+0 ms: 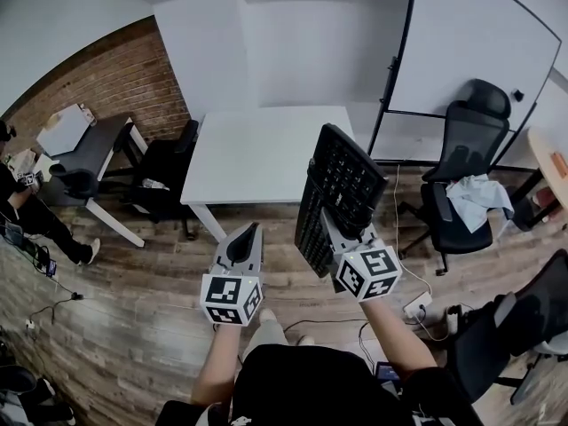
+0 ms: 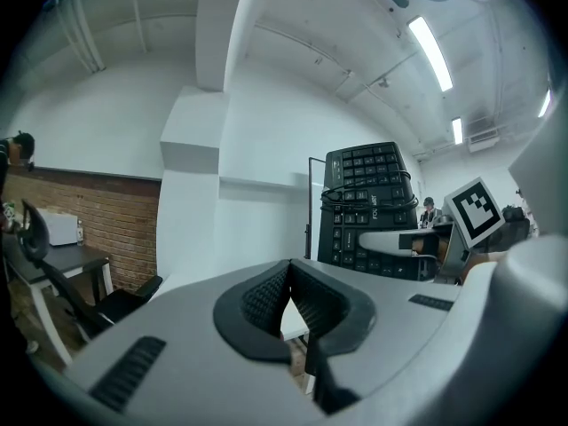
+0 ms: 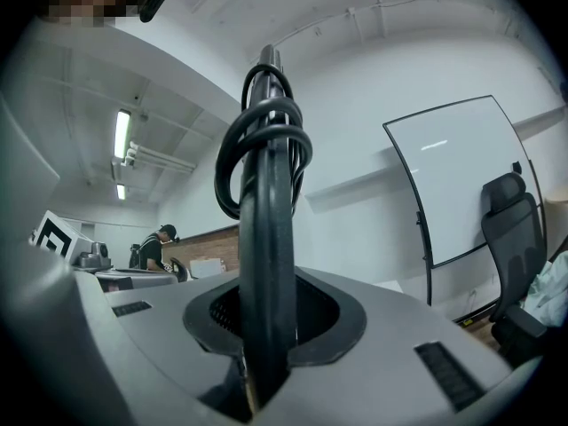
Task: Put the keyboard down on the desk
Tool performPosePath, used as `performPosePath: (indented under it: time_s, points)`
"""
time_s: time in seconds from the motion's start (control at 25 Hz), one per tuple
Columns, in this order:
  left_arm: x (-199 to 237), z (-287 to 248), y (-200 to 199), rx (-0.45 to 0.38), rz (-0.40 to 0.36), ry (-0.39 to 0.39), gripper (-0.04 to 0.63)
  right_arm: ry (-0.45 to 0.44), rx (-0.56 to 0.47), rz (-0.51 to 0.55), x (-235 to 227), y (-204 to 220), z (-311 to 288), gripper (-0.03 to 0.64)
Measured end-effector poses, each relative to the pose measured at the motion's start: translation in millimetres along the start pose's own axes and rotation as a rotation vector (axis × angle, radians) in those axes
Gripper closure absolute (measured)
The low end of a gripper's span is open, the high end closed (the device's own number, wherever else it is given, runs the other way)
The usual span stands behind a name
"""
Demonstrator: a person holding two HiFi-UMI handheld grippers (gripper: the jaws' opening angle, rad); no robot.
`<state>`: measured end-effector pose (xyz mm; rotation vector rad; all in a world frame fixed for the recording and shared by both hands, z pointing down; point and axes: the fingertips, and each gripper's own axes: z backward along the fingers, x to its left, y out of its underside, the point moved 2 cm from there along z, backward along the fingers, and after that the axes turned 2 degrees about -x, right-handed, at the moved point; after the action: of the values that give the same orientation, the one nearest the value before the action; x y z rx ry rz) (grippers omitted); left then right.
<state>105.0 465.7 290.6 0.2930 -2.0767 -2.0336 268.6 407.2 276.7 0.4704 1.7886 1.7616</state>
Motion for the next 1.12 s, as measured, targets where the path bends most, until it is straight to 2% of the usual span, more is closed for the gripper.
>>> performPosePath:
  time_s: [0.28, 0.48, 1.12]
  points:
    - [9.8, -15.8, 1.8, -0.002, 0.008, -0.007, 0.581, -0.005, -0.005, 0.001, -7.7, -0.6, -16.9, 0.517]
    - [36.4, -31.3, 2.6, -0.018, 0.1, -0.008, 0.581, -0.002, 0.007, 0.0, -10.3, 3.7, -44.1, 0.517]
    - [124.3, -123.6, 10.2, 0.011, 0.111, -0.011, 0.581, -0.002, 0.024, -0.001, -27.6, 5.8, -166.3, 0.517]
